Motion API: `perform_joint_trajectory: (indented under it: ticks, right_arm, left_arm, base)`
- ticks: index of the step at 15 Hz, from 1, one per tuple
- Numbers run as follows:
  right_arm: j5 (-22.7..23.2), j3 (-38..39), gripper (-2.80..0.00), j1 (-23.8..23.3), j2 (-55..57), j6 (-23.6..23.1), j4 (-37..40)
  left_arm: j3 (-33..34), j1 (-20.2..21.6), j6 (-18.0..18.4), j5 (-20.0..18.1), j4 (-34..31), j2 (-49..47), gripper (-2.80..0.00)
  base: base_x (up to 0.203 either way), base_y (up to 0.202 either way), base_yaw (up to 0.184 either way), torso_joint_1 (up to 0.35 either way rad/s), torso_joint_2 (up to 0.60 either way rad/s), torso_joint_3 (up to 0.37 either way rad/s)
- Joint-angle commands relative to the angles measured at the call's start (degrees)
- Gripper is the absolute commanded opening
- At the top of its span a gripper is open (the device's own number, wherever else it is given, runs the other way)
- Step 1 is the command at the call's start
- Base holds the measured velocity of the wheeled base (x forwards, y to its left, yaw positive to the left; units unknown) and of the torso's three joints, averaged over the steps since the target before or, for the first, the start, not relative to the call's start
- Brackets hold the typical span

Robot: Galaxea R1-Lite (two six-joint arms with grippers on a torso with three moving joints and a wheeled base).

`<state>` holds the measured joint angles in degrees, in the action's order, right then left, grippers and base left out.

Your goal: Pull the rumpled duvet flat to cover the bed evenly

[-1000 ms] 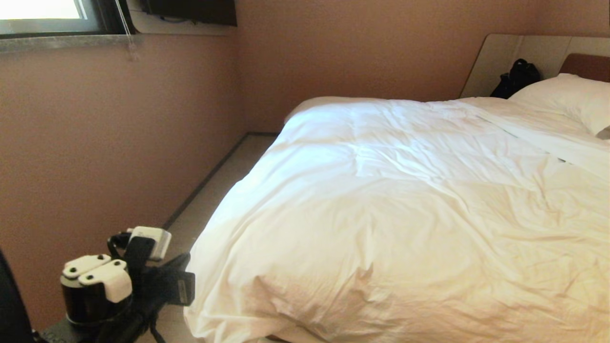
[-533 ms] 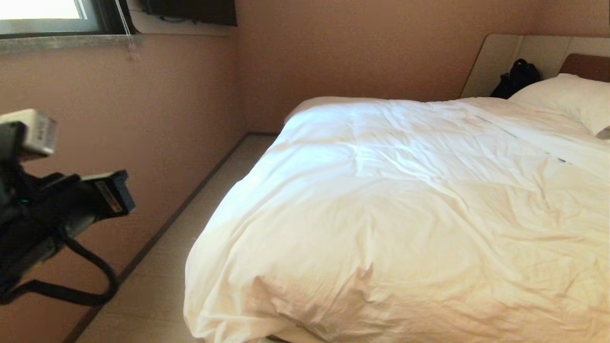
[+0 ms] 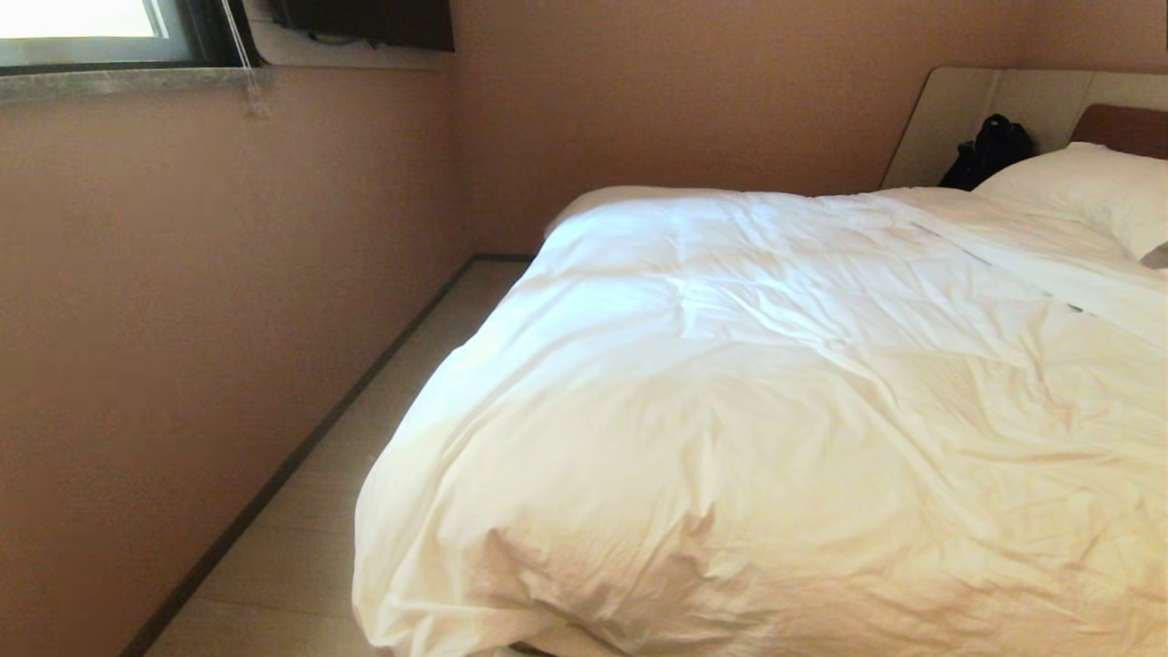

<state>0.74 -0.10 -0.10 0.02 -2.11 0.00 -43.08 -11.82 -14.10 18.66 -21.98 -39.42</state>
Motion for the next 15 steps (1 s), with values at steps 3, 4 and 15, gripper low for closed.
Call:
perform_joint_trajectory:
  ticks: [3,4,15]
  right_arm:
    - [0.0,0.0,-2.8,0.0,0.0,0.0,0.0]
    - [0.0,0.0,-2.8,0.0,0.0,0.0,0.0]
    - [0.0,0.0,-2.8,0.0,0.0,0.0,0.0]
  left_arm:
    - [1.7,0.2,-0.1,7.3,-4.1,12.5,-2.8]
    - [2.8,0.4,0.0,9.3,-4.3,13.7,-2.8]
    - [18.5,11.9,9.7,-4.8,2.5,35.8,-2.8]
  base:
    - [0.0,0.0,0.0,0.0,0.0,0.0]
    - [0.0,0.0,0.0,0.0,0.0,0.0]
    - [0.0,0.0,0.0,0.0,0.0,0.0]
